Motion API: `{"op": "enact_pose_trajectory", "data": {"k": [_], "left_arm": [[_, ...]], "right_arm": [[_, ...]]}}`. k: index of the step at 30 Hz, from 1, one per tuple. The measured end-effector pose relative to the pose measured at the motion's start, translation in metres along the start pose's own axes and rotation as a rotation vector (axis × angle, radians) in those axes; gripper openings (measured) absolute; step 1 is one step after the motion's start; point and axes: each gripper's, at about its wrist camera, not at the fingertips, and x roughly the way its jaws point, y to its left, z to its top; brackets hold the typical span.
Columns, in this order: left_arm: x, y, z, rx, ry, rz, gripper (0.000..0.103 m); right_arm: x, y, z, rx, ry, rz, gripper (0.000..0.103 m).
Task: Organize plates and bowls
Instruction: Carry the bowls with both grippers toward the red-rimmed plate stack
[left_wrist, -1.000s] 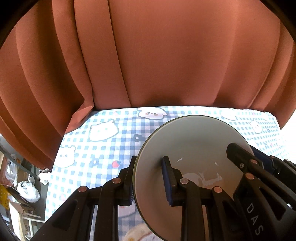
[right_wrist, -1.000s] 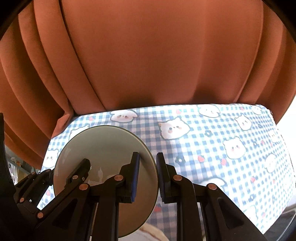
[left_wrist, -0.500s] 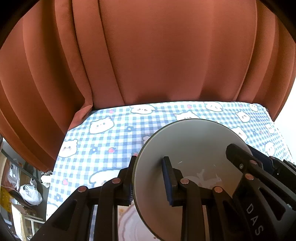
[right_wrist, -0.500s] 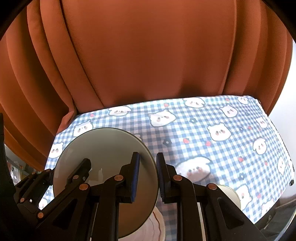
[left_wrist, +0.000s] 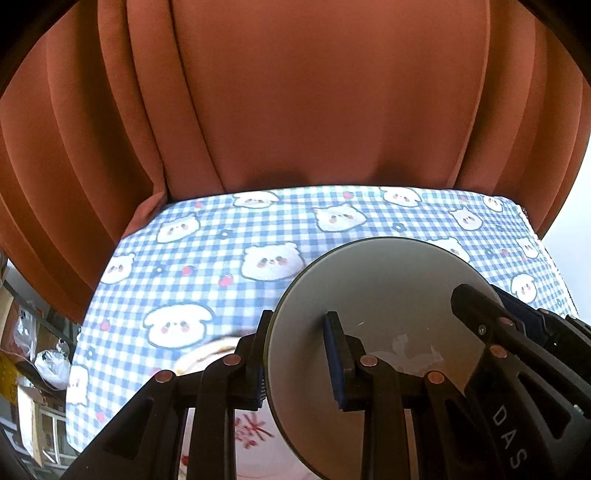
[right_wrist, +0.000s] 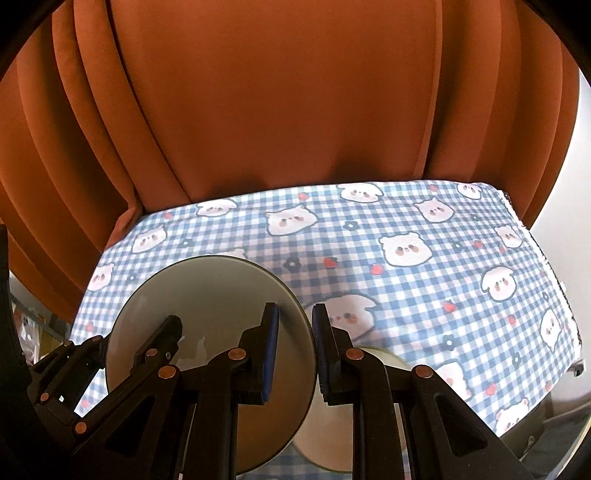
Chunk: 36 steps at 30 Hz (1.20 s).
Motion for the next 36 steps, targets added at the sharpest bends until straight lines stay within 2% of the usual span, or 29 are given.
{"op": "enact_pose_trajectory", "data": {"k": [11, 19, 36], "left_arm": [[0.008, -0.056, -0.021, -0.008, 0.039, 0.013, 0.025], [0.020, -0.080, -0.037, -0.039, 0.084, 0.034, 0.025], [0.045, -0.081, -0.058, -0.124, 0.186, 0.081, 0.025]], "right_arm": [[0.008, -0.058, -0.015, -0.034, 0.039, 0.012, 0.022], [0.024, -0.091, -0.028, -0.070, 0.088, 0.042, 0.022], [0.058, -0.092, -0.041, -0.162, 0.187, 0.101, 0.022]]}}
